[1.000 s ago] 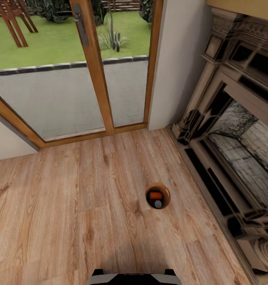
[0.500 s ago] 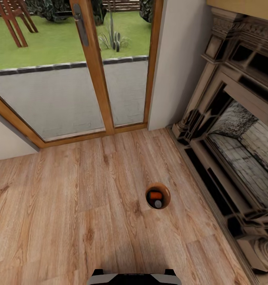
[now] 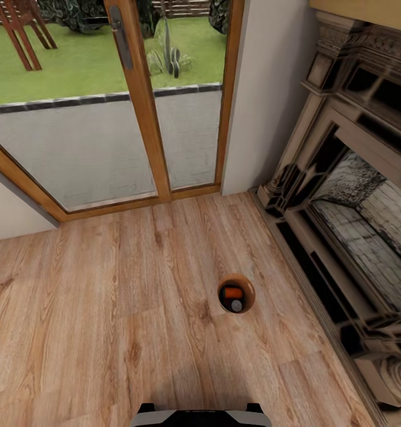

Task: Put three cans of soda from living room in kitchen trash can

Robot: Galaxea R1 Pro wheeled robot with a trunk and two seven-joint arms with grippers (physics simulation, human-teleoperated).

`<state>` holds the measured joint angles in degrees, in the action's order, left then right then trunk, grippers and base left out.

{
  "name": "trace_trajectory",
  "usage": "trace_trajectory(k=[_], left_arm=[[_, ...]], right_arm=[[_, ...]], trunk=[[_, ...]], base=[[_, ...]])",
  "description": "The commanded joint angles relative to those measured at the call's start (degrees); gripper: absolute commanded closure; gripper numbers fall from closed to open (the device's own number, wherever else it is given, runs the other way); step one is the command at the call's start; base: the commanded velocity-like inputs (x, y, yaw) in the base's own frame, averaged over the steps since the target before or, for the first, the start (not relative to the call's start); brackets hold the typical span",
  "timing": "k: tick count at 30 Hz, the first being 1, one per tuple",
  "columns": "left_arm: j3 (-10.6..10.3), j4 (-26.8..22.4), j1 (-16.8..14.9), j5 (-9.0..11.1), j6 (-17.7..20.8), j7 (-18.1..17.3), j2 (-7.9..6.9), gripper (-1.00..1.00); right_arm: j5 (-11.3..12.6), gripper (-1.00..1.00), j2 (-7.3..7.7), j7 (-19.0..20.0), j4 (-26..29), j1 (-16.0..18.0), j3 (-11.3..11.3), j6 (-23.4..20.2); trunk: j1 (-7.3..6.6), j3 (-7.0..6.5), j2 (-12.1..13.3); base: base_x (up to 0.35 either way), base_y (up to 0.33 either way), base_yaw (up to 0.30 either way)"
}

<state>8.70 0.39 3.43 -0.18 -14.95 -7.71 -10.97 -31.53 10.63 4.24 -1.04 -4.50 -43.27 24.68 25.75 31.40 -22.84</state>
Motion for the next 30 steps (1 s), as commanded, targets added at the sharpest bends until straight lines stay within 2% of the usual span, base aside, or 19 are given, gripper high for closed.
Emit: trace_trajectory(k=[1,17,20,24,30], left_arm=[[0.4,0.0,0.0,0.0,0.4,-0.3,-0.02,-1.0],[0.4,0.0,0.0,0.0,0.8,-0.2,-0.02,-1.0],[0.4,0.0,0.0,0.0,0.8,-0.2,-0.02,-1.0],[0.4,0.0,0.0,0.0,0.7,-0.2,-0.02,-1.0],[0.4,-0.2,0.0,0.1,0.3,-0.2,-0.02,-1.0]], right_arm=[[-0.1,-1.0,0.02,0.3,-0.1,0.0,-0.5,0.3],[-0.1,-1.0,0.93,-0.3,-0.8,-0.1,-0.5,-0.2],[-0.2,-1.0,1.1,-1.2,-1.0,-0.1,-0.3,-2.2],[-0.3,-1.0,1.2,-2.0,-1.1,-0.1,2.1,-8.4],[-0.3,-1.0,1.01,-2.4,-0.7,-0.1,3.9,-10.6]], trunk=[[0.03,0.05,-0.1],[0.03,0.05,-0.1],[0.03,0.05,-0.1],[0.03,0.05,-0.1],[0.03,0.05,-0.1]], base=[[0.0,0.0,0.0],[0.0,0.0,0.0],[0.0,0.0,0.0],[0.0,0.0,0.0],[0.0,0.0,0.0]])
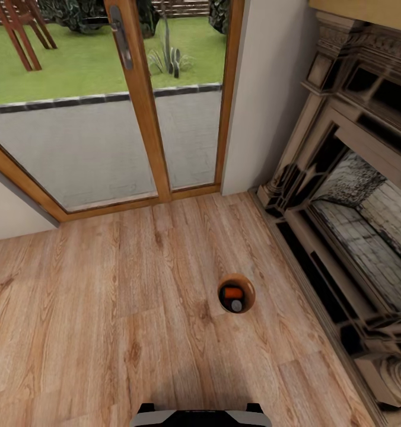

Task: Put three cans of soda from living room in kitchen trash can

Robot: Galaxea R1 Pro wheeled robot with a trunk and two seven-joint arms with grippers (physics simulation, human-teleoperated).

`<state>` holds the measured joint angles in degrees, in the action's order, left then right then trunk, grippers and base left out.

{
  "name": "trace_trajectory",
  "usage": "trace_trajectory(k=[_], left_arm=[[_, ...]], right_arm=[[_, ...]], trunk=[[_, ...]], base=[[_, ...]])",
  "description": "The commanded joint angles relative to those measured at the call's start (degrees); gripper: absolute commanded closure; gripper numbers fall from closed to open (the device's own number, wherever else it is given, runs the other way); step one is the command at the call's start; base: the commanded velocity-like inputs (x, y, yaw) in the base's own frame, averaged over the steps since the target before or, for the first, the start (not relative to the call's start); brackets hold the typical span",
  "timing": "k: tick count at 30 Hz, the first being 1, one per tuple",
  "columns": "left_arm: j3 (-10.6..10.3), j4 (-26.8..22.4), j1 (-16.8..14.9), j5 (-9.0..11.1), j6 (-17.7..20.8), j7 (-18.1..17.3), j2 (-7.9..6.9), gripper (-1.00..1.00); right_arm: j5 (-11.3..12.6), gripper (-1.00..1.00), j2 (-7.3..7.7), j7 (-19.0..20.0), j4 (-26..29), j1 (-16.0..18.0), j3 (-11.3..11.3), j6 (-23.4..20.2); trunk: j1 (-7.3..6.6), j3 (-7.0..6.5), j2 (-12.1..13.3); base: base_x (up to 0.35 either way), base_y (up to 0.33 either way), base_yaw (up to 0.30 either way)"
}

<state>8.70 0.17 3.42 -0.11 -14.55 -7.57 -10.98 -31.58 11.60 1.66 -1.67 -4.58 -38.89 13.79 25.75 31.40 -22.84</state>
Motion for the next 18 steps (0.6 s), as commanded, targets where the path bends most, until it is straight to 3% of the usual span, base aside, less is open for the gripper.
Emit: trace_trajectory(k=[1,18], left_arm=[[0.4,0.0,0.0,0.0,-0.3,-0.3,-0.01,-1.0],[0.8,-0.4,-0.2,0.5,-0.6,-0.3,0.42,-1.0]], right_arm=[[-0.2,-1.0,-0.02,0.1,0.0,0.0,-0.4,0.2],[0.0,-1.0,-0.75,0.1,0.5,0.0,0.0,0.0]], trunk=[[0.03,0.05,-0.1],[0.03,0.05,-0.1]], base=[[0.0,0.0,0.0],[0.0,0.0,0.0]])
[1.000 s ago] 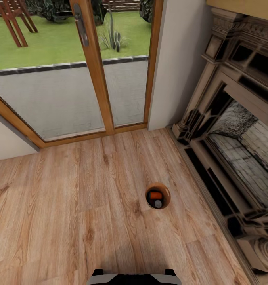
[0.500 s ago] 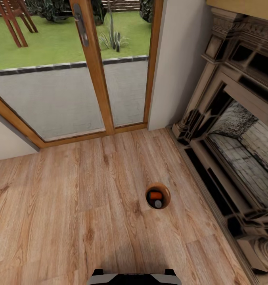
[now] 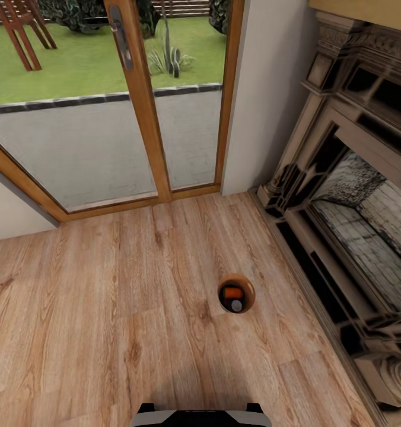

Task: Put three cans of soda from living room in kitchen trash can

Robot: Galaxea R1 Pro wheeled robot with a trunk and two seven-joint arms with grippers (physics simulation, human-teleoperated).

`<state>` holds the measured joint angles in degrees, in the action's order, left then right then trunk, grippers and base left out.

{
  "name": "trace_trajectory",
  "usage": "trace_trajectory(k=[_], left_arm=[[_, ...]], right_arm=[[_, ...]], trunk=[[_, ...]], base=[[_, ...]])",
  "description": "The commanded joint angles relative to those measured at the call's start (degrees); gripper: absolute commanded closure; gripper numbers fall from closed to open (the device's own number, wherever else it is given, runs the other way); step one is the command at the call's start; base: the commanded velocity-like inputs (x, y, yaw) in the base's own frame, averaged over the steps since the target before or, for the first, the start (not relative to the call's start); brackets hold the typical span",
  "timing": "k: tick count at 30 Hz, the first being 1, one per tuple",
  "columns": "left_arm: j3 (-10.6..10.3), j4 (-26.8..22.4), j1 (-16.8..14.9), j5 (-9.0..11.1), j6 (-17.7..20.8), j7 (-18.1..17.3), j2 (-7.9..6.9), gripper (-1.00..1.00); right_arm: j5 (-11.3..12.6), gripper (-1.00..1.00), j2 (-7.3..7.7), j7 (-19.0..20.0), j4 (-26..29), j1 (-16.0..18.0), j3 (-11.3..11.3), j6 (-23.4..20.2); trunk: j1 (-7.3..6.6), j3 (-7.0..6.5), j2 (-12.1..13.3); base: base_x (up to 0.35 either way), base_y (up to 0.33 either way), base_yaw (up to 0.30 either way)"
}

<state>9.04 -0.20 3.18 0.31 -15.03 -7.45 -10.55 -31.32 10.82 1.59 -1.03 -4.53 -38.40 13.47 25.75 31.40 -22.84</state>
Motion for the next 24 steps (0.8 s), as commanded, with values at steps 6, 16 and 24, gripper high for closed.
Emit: trace_trajectory(k=[6,16,24], left_arm=[[0.4,-0.1,-0.1,0.1,-0.1,-0.4,1.09,-1.0],[0.4,-0.1,-0.1,0.1,-0.1,-0.4,2.14,-1.0],[0.4,-0.1,-0.1,0.2,-0.1,-0.4,2.28,-1.0]], right_arm=[[-0.1,-1.0,-0.02,0.2,-0.2,0.0,-0.6,0.3],[-0.1,-1.0,-2.19,0.2,-0.2,0.0,-0.6,0.3],[-0.1,-1.0,-3.52,0.2,-0.1,0.0,-0.6,0.3]], trunk=[[0.03,0.05,-0.1],[0.03,0.05,-0.1],[0.03,0.05,-0.1]], base=[[0.0,0.0,0.0],[0.0,0.0,0.0],[0.0,0.0,0.0]])
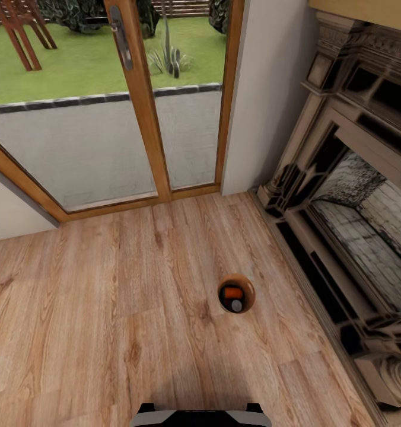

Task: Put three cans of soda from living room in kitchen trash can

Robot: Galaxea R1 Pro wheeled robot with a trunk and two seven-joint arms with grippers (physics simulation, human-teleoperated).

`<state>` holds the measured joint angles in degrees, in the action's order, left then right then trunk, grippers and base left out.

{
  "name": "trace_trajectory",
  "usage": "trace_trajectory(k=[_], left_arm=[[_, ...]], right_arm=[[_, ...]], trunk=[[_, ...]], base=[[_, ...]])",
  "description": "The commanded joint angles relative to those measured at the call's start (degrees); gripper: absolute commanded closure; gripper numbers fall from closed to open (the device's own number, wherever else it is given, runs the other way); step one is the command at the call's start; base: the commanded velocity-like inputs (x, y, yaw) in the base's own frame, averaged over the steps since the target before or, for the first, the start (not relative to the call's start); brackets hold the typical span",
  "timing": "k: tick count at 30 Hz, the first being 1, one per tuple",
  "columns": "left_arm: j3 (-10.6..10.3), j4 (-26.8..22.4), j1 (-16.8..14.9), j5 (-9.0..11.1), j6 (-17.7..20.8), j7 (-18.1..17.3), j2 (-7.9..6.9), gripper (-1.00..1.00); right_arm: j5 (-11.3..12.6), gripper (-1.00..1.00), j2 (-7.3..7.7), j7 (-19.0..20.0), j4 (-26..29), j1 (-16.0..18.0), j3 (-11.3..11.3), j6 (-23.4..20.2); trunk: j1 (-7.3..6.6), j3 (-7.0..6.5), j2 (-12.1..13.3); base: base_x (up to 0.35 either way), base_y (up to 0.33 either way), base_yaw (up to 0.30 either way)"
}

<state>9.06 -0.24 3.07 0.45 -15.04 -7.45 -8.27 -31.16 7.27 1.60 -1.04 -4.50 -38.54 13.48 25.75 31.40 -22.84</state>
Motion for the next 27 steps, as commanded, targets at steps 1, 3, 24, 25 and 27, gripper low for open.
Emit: trace_trajectory(k=[1,3,24,25,27], left_arm=[[0.4,0.0,0.0,0.1,-0.1,-0.4,-0.01,-1.0],[0.4,0.0,0.0,0.1,-0.1,-0.4,0.0,-1.0],[0.4,0.0,0.0,0.1,-0.1,-0.4,0.01,-1.0],[0.4,0.0,0.0,0.1,-0.1,-0.4,0.01,-1.0],[0.4,0.0,0.0,0.1,-0.1,-0.4,0.01,-1.0]], right_arm=[[-0.3,-1.0,0.0,0.2,-0.1,0.0,-0.5,0.3],[-0.3,-1.0,-0.05,0.2,-0.1,0.0,-0.4,0.3],[-0.3,-1.0,-0.15,0.2,-0.1,0.0,-0.4,0.3],[-0.3,-1.0,-0.15,0.2,-0.1,0.0,-0.4,0.3],[-0.3,-1.0,-0.15,0.2,-0.1,0.0,-0.4,0.3]], trunk=[[0.03,0.05,-0.1],[0.03,0.05,-0.1],[0.03,0.05,-0.1],[0.03,0.05,-0.1],[0.03,0.05,-0.1]], base=[[0.0,0.0,0.0],[0.0,0.0,0.0],[0.0,0.0,0.0],[0.0,0.0,0.0],[0.0,0.0,0.0]])
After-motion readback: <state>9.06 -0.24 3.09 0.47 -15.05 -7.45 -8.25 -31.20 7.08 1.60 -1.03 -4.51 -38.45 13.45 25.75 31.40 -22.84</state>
